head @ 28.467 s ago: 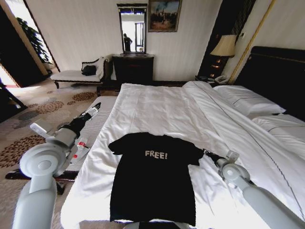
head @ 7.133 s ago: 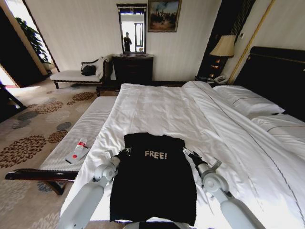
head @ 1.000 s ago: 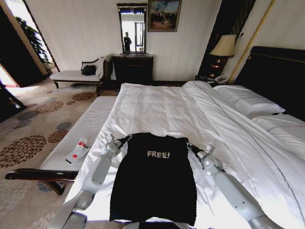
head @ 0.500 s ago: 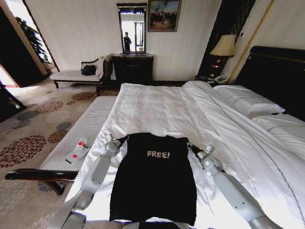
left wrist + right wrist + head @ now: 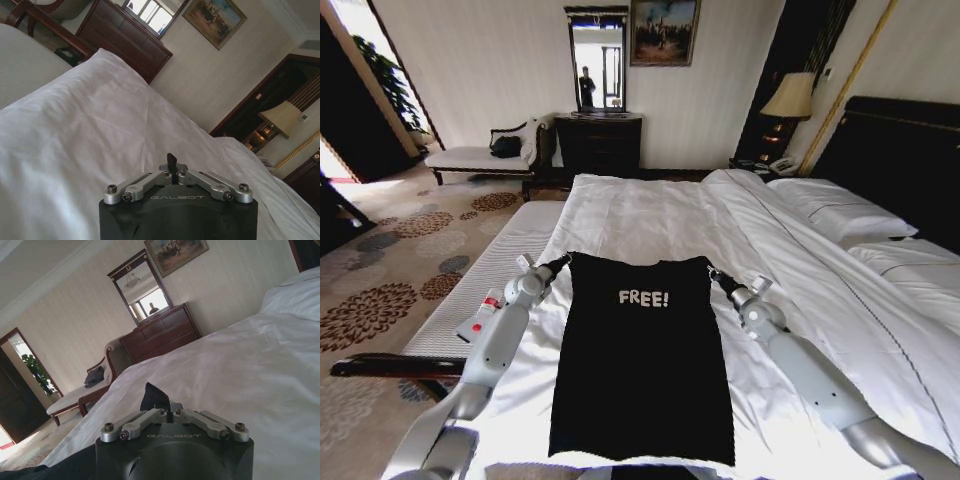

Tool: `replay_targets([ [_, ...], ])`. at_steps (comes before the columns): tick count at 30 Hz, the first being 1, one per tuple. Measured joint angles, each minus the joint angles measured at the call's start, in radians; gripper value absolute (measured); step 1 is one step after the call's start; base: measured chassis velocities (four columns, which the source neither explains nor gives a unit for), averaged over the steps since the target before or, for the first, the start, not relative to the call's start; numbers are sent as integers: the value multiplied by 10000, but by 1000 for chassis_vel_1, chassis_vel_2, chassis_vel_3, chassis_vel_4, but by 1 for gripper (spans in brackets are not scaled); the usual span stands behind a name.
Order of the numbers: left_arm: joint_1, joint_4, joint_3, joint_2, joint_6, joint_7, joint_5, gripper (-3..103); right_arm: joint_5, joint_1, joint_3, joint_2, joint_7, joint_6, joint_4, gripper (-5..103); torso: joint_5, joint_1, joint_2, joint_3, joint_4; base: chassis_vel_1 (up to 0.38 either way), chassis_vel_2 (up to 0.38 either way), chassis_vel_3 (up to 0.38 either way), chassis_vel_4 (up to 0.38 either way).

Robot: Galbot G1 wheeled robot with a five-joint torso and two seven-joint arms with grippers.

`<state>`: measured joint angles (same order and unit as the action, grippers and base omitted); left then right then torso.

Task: Fold the clothes on the bed.

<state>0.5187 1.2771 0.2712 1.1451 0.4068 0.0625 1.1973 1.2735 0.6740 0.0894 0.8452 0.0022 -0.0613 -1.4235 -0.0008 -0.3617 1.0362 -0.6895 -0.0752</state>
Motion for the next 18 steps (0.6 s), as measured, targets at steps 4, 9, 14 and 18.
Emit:
replay_targets([
  [4, -683, -174, -201, -58, 17, 14, 131, 0, 298, -770, -495, -216, 9, 19, 64, 0, 0, -1, 0, -1, -3, 0, 0, 0, 0],
  [9, -1586, -340, -448, -139, 24, 110, 459, 0, 633, -1543, -873, -346, 50, 59, 239, 0, 4, -1, 0, 1, -8, 0, 0, 0, 0],
  [14, -1107, 599, -587, -549, 48, 185, 758, 0, 670, -1235, -782, -567, 106, 61, -87, 0, 5, -2, -1, 1, -2, 0, 0, 0, 0],
  [18, 798, 2383, -161, -1161, 59, 301, 898, 0, 419, 201, -21, -949, 408, 62, -1129, 0, -1, 2, 0, 2, -3, 0, 0, 0, 0],
])
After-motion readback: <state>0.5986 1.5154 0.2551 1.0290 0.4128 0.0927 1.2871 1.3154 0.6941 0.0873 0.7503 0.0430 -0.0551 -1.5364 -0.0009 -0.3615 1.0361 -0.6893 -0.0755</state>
